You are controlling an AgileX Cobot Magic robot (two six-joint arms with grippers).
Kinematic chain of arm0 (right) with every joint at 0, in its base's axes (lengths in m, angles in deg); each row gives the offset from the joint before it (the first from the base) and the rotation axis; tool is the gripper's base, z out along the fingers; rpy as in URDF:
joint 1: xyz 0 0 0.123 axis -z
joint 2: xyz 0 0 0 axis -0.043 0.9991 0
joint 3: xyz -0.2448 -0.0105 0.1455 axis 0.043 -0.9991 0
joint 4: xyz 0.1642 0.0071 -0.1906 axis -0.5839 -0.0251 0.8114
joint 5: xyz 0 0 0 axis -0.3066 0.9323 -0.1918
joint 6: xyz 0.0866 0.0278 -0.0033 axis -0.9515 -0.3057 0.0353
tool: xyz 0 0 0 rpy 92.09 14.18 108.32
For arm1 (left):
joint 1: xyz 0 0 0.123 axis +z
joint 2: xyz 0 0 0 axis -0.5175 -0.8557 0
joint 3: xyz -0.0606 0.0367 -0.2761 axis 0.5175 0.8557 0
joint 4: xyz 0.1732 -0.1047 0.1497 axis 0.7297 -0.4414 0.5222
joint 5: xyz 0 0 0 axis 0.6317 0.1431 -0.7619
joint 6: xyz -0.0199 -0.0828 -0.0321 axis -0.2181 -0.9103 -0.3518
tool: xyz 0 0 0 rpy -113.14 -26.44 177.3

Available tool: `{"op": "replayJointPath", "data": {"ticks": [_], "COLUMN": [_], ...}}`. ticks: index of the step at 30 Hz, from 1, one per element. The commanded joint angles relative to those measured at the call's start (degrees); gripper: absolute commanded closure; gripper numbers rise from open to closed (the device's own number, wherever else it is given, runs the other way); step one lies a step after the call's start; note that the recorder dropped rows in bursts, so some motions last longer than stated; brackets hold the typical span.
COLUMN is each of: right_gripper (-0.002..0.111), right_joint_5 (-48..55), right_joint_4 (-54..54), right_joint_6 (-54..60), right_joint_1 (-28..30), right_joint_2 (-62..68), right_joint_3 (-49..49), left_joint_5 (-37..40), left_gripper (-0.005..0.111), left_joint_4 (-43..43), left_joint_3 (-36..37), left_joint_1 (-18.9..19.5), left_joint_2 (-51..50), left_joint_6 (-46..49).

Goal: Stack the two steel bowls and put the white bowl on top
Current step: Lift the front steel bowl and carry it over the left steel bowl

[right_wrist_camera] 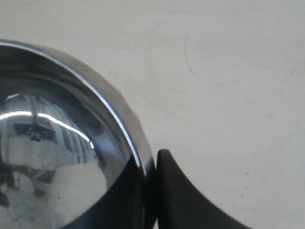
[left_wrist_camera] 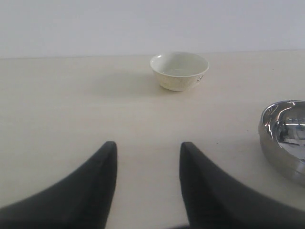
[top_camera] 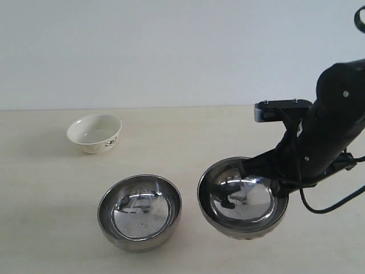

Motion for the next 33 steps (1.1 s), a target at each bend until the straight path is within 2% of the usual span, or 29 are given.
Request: {"op": "replayJointPath", "data": {"ticks": [1, 10, 16, 20, 25, 33], "right_gripper": [0.108, 0.108, 0.108, 0.108, 0.108, 0.108], "right_joint_5": [3.1, 0.7, -1.0, -1.4, -4.0, -1.3], "right_joint_4": [-1.7, -16.1, -18.6, -24.8, -25.5, -25.5], "right_joint_6": [-0.1, 7.8, 7.9, 12.4, 13.2, 12.4], "right_joint_1": [0.2, 0.1, 0.0, -0.2, -4.0, -10.4], "right_joint_2": [-2.5, -3.1, -3.1, -3.1, -2.7, 3.3], "right_joint_3": [3.4, 6.6, 6.9, 6.9, 7.3, 14.2], "left_joint_5": [-0.2, -0.2, -0.2, -0.2, -0.2, -0.2], "left_gripper": [0.066, 0.066, 0.066, 0.066, 0.066, 0.066], "left_joint_4": [0.3, 0.3, 0.3, 0.3, 0.3, 0.3], "left_joint_3": [0.2, 0.2, 0.2, 0.2, 0.2, 0.2], "left_joint_1": [0.2, 0.2, 0.2, 0.2, 0.2, 0.2], "left_joint_2": [0.1, 0.1, 0.1, 0.1, 0.1, 0.1], "left_joint_6": [-0.7, -0.7, -0.7, -0.7, -0.7, -0.7]}}
